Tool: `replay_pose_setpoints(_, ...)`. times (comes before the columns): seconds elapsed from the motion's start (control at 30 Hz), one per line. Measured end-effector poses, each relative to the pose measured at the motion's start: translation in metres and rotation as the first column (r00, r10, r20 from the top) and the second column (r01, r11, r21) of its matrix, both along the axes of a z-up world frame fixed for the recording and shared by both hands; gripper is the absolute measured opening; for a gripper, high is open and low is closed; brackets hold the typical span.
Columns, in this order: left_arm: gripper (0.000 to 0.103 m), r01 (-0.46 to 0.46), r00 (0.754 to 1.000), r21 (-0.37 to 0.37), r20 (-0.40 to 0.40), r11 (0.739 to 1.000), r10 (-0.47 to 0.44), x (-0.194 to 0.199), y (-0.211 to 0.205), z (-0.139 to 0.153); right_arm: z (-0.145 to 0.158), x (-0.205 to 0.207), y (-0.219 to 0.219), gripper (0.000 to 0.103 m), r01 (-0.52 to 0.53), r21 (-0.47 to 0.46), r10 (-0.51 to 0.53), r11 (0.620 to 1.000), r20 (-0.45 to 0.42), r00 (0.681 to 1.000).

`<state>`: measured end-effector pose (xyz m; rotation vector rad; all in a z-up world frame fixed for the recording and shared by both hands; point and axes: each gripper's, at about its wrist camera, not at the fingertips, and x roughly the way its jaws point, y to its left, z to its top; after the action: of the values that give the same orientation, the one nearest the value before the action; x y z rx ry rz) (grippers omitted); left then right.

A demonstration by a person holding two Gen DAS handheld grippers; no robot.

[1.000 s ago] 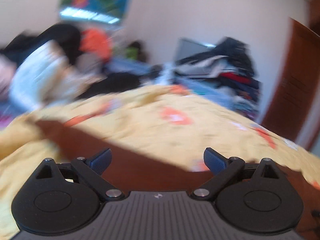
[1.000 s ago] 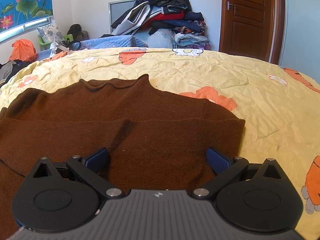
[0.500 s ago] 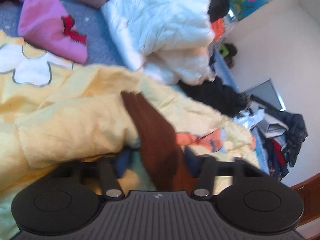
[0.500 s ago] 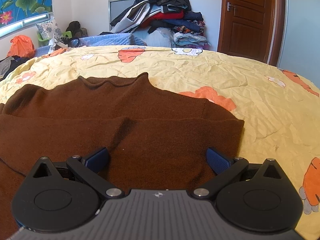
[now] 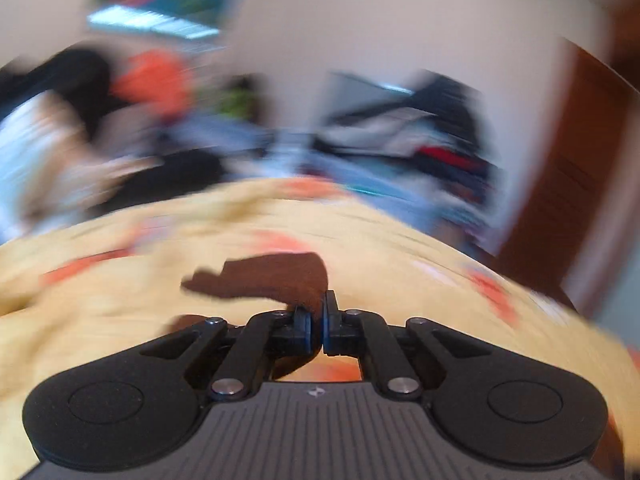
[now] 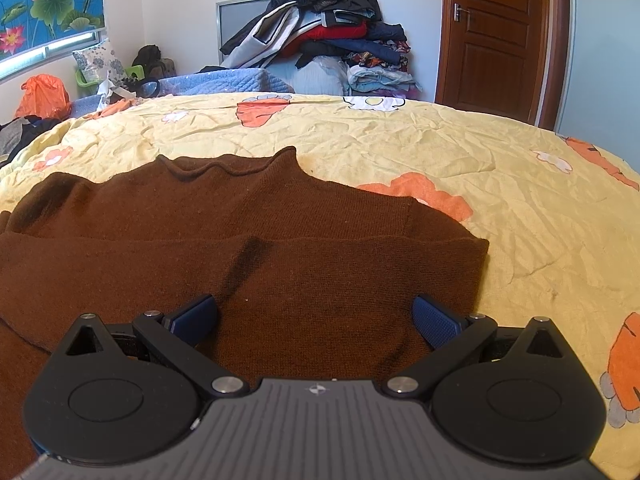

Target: Fold small clothes

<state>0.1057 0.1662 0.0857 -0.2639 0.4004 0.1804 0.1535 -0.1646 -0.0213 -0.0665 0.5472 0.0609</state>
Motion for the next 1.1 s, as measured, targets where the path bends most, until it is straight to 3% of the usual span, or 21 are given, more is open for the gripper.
replay_pose_setpoints(0.03, 0.005, 0.112, 0.994, 0.072, -0.014, 0.991, -0.111, 0.002, -0.043, -0.004, 0.0, 0.0, -0.001, 0.103, -0.001, 0.009, 0.001, 1.0, 0.002, 1.0)
replay_pose_setpoints(0.07, 0.006, 0.222, 0.975, 0.138, -0.05, 0.965, -0.217, 0.003, -0.086, -0.013, 0.001, -0.001, -0.003, 0.103, -0.002, 0.02, 0.001, 1.0, 0.004, 1.0)
replay_pose_setpoints(0.1, 0.012, 0.314, 0.949, 0.177, -0.1, 0.933, -0.3, 0.004, -0.12, -0.024, 0.001, -0.001, -0.004, 0.103, -0.002, 0.032, 0.002, 1.0, 0.006, 1.0)
replay_pose_setpoints(0.13, 0.015, 0.414, 0.907, 0.207, -0.173, 0.886, -0.383, 0.003, -0.152, -0.038, 0.001, -0.001, -0.006, 0.103, -0.003, 0.043, 0.003, 0.999, 0.008, 1.0)
replay_pose_setpoints(0.17, 0.018, 0.47, 0.878, 0.234, -0.229, 0.851, -0.421, -0.001, -0.176, -0.049, 0.001, -0.002, -0.007, 0.103, -0.004, 0.054, 0.004, 0.999, 0.01, 1.0)
replay_pose_setpoints(0.2, 0.02, 0.49, 0.866, 0.259, -0.248, 0.832, -0.433, -0.009, -0.19, -0.057, 0.001, -0.002, -0.009, 0.103, -0.005, 0.063, 0.005, 0.998, 0.012, 1.0)
replay_pose_setpoints(0.23, 0.023, 0.492, 0.868, 0.282, -0.241, 0.824, -0.435, -0.019, -0.196, -0.061, 0.001, -0.003, -0.01, 0.103, -0.006, 0.072, 0.005, 0.997, 0.014, 1.0)
replay_pose_setpoints(0.27, 0.035, 0.488, 0.871, 0.295, -0.226, 0.822, -0.436, -0.029, -0.197, -0.064, 0.001, -0.003, -0.01, 0.103, -0.007, 0.078, 0.006, 0.997, 0.015, 1.0)
replay_pose_setpoints(0.3, 0.063, 0.481, 0.876, 0.295, -0.21, 0.825, -0.435, -0.041, -0.194, -0.065, 0.001, -0.003, -0.011, 0.103, -0.008, 0.082, 0.006, 0.997, 0.016, 1.0)
replay_pose_setpoints(0.37, 0.098, 0.44, 0.898, 0.283, -0.171, 0.853, -0.406, -0.06, -0.18, -0.066, 0.001, -0.003, -0.012, 0.103, -0.009, 0.09, 0.007, 0.996, 0.018, 1.0)
replay_pose_setpoints(0.43, 0.1, 0.387, 0.922, 0.256, -0.116, 0.886, -0.369, -0.079, -0.159, -0.068, 0.002, -0.004, -0.013, 0.103, -0.011, 0.102, 0.009, 0.995, 0.02, 1.0)
replay_pose_setpoints(0.5, 0.1, 0.375, 0.925, 0.206, -0.145, 0.904, -0.35, -0.087, -0.145, -0.08, 0.002, -0.004, -0.014, 0.103, -0.012, 0.111, 0.009, 0.994, 0.022, 1.0)
replay_pose_setpoints(0.57, 0.1, 0.348, 0.922, 0.095, -0.212, 0.933, -0.322, -0.08, -0.128, -0.087, 0.004, -0.004, -0.015, 0.103, -0.014, 0.119, 0.012, 0.993, 0.015, 1.0)
replay_pose_setpoints(0.6, 0.1, 0.32, 0.932, 0.029, -0.191, 0.947, -0.309, -0.076, -0.117, -0.087, 0.01, -0.003, -0.015, 0.103, -0.006, 0.136, 0.007, 0.991, -0.007, 1.0)
replay_pose_setpoints(0.67, 0.1, 0.243, 0.953, -0.055, -0.173, 0.968, -0.249, -0.072, -0.104, -0.088, 0.028, -0.006, -0.014, 0.101, -0.024, 0.263, 0.038, 0.965, -0.049, 0.998)
replay_pose_setpoints(0.77, 0.103, 0.246, 0.952, -0.054, -0.173, 0.968, -0.252, -0.07, -0.104, -0.087, 0.044, 0.0, -0.008, 0.1, -0.105, 0.509, 0.198, 0.854, -0.132, 0.971)
replay_pose_setpoints(0.87, 0.103, 0.256, 0.948, -0.022, -0.188, 0.967, -0.255, -0.072, -0.107, -0.088, 0.029, 0.026, 0.002, 0.093, -0.049, 0.633, 0.307, 0.773, -0.305, 0.901)
replay_pose_setpoints(0.9, 0.103, 0.255, 0.949, -0.025, -0.187, 0.967, -0.255, -0.071, -0.105, -0.089, 0.023, 0.033, 0.004, 0.088, -0.018, 0.637, 0.303, 0.771, -0.341, 0.89)
replay_pose_setpoints(1.03, 0.103, 0.251, 0.952, -0.058, -0.167, 0.966, -0.257, -0.073, -0.101, -0.091, 0.02, 0.043, 0.01, 0.083, 0.016, 0.637, 0.272, 0.77, -0.351, 0.896)
replay_pose_setpoints(1.07, 0.103, 0.25, 0.952, -0.063, -0.164, 0.966, -0.257, -0.073, -0.1, -0.091, 0.021, 0.044, 0.013, 0.078, 0.013, 0.629, 0.271, 0.777, -0.353, 0.896)
replay_pose_setpoints(1.1, 0.103, 0.251, 0.952, -0.067, -0.162, 0.966, -0.258, -0.071, -0.1, -0.091, 0.022, 0.045, 0.018, 0.06, 0.004, 0.608, 0.269, 0.794, -0.357, 0.894)
